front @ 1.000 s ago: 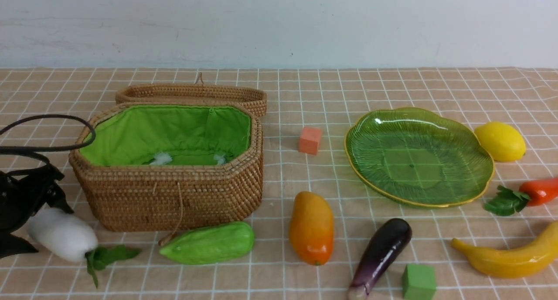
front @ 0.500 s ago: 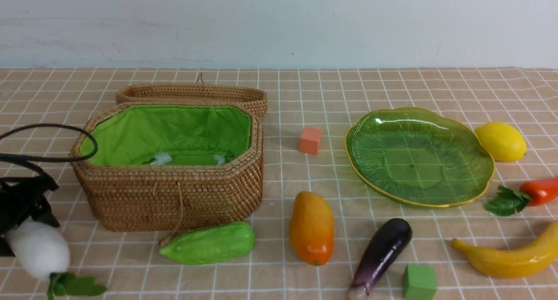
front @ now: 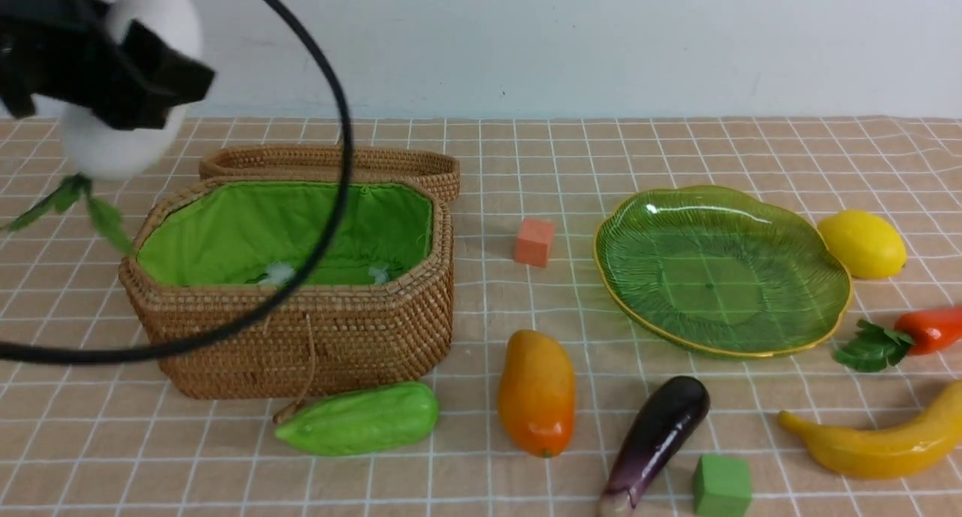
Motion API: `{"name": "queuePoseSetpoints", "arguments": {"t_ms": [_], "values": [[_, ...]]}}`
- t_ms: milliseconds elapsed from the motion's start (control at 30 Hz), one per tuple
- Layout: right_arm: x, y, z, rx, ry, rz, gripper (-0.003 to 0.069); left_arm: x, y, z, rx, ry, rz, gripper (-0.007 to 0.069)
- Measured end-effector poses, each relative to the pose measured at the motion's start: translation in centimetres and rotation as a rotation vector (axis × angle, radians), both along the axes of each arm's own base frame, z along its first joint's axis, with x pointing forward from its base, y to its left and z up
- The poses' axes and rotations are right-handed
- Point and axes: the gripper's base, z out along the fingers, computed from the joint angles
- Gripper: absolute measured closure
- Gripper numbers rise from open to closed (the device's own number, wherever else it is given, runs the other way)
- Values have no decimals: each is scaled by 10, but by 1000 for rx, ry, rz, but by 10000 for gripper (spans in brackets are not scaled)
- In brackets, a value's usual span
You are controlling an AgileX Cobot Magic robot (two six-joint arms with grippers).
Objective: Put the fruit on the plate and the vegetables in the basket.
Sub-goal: Take a daikon with your left arm and place it on the basket on the left, then take a chayote with your left arm and place it on the basket on the left.
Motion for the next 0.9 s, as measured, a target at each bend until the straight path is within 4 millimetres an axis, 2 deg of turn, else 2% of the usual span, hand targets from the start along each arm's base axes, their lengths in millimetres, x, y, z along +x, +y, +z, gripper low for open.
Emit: {"name": "queuePoseSetpoints", "arguments": {"t_ms": [67, 133, 200, 367, 467, 600, 667, 833, 900], "values": [[-1, 0, -1, -5, 10, 3, 550, 21, -27, -12, 119, -33, -114, 129], [-1, 0, -1, -7, 15, 5, 550, 31, -37, -20, 172, -43, -148, 129], [-2, 0, -3, -16, 35, 11, 550, 57, -56, -48, 289, -60, -199, 129], [-4, 1, -7, -33, 81, 28, 550, 88, -68, -93, 389, -34, -217, 126], [-6, 1, -9, -44, 106, 36, 550, 88, -68, -100, 389, 22, -220, 79], [-6, 1, -10, -46, 112, 38, 550, 79, -66, -99, 407, 93, -239, -16], [-6, 1, -9, -45, 108, 37, 550, 75, -64, -97, 416, 111, -243, -33], [-6, 1, -9, -38, 103, 38, 550, 60, -60, -81, 346, 164, -200, 3], [-6, 1, -9, -36, 104, 39, 550, 41, -59, -59, 133, 228, -98, 93]]}}
